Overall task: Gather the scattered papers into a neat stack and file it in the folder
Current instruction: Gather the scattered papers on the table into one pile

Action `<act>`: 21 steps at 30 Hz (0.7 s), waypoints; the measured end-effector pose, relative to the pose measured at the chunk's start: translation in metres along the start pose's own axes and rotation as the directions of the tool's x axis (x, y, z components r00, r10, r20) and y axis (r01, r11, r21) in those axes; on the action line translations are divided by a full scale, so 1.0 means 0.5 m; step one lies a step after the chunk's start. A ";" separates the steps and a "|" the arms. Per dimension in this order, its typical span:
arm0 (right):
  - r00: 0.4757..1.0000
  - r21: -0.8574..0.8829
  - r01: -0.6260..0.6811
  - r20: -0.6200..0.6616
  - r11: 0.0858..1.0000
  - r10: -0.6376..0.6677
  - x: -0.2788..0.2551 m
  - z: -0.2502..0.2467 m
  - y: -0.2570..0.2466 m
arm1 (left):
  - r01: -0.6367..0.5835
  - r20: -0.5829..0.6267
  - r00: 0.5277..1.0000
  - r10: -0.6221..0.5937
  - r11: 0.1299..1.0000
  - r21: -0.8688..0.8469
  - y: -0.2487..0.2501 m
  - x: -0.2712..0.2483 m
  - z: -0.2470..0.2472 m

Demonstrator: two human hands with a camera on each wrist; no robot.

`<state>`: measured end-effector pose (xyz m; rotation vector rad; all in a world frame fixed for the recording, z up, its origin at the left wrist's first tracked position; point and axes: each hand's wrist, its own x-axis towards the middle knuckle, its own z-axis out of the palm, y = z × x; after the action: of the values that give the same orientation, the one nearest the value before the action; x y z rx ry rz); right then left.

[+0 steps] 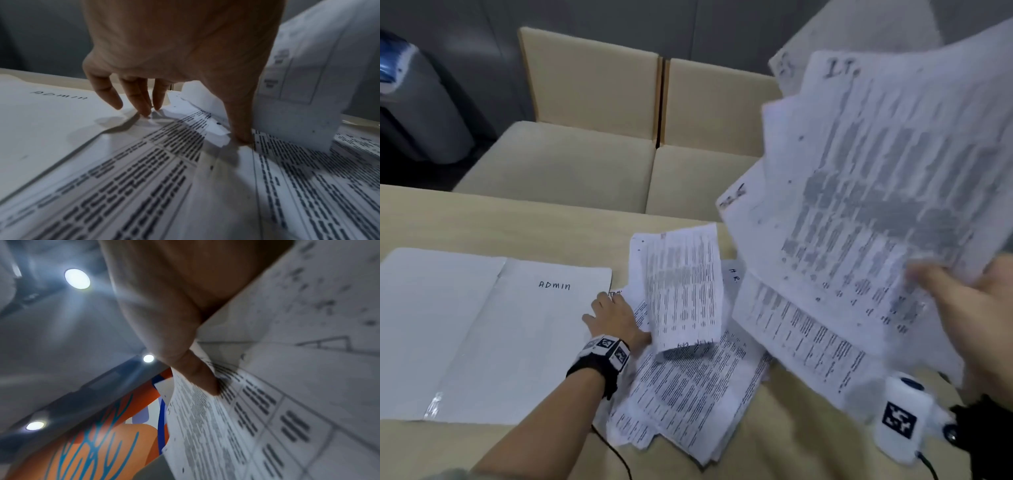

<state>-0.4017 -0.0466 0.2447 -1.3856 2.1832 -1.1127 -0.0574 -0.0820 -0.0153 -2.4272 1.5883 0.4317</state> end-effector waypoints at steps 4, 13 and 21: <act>0.934 0.114 -0.163 0.338 0.980 0.116 -0.002 0.087 0.035 | -0.011 0.042 0.999 0.009 0.998 0.065 0.013 0.000 -0.007; 0.659 -0.143 -0.589 0.484 0.795 0.575 -0.051 0.332 0.351 | -0.099 0.068 0.985 0.158 0.846 -0.524 0.015 0.019 -0.016; 0.770 -0.330 -0.530 0.198 0.781 0.606 -0.021 0.333 0.371 | 0.128 0.166 0.985 -0.047 0.843 -0.522 0.069 0.040 -0.022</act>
<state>-0.4067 -0.0691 -0.0035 -0.7837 2.3305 -0.3768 -0.0801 -0.1164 -0.0126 -2.7530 1.4247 1.1429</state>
